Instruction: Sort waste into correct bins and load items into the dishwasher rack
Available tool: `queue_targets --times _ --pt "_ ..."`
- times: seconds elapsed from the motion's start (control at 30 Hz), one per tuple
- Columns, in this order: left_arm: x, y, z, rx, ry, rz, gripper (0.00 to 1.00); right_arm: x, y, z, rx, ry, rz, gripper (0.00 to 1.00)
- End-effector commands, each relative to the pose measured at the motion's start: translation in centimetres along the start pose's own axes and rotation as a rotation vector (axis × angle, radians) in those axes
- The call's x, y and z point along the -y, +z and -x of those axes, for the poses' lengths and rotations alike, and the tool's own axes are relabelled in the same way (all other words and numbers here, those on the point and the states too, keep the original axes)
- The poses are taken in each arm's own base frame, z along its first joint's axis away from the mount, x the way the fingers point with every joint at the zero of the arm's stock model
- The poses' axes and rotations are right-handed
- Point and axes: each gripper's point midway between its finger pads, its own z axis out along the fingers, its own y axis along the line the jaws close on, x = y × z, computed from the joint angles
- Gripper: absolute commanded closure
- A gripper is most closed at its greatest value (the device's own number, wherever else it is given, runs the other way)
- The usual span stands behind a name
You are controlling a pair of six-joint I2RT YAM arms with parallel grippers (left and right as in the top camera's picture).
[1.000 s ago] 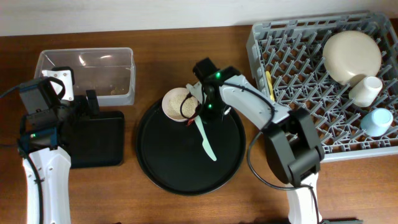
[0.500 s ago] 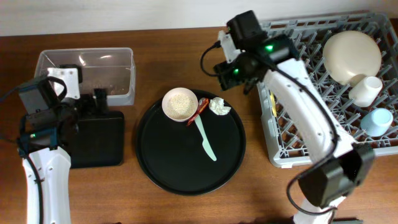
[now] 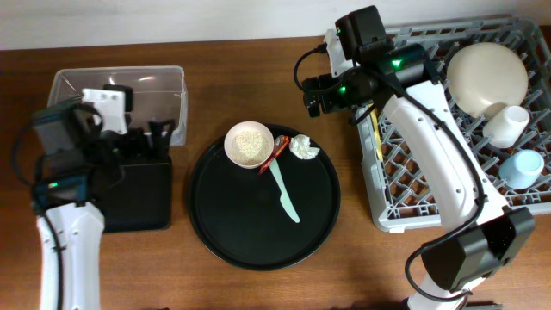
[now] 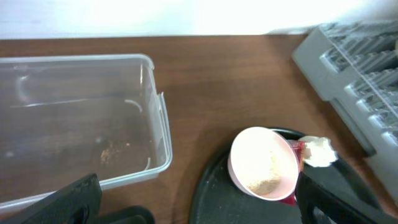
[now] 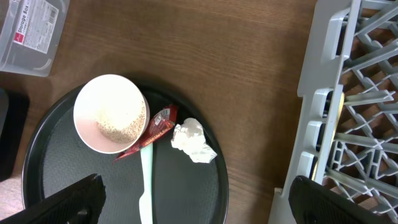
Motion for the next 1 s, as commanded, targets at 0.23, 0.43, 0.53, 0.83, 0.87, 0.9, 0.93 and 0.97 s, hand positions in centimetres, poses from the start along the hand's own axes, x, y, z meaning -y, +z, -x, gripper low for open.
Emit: queue_targets --times 0.23,0.43,0.53,0.83,0.87,0.9,0.93,0.97 --pt "7.2 5.5 -0.1 -0.051 0.107 0.115 0.01 -0.4 -1.2 0.7 0.035 0.01 0.017 0.02" --pt "6.9 11.1 -5.2 -0.248 -0.005 0.082 0.01 -0.4 -1.2 0.7 0.036 0.01 0.017 0.02" --pt "6.4 13.3 -5.7 -0.316 -0.016 0.089 0.01 -0.4 -1.2 0.7 0.036 0.01 0.017 0.02" --pt "5.1 19.1 -8.7 -0.444 -0.034 0.098 0.16 -0.4 -1.2 0.7 0.035 0.01 0.017 0.02" --pt "5.2 19.3 -9.0 -0.453 -0.032 0.097 0.2 -0.4 -1.2 0.7 0.035 0.01 0.017 0.02" --pt "5.3 19.6 -9.6 -0.469 -0.025 0.093 0.25 -0.4 -1.2 0.7 0.035 0.01 0.017 0.02" --pt "5.5 19.7 -10.1 -0.483 -0.023 0.091 0.27 -0.4 -1.2 0.7 0.035 0.01 0.017 0.02" --pt "5.6 19.8 -10.2 -0.488 -0.022 0.09 0.28 -0.4 -1.2 0.7 0.036 0.01 0.017 0.02"
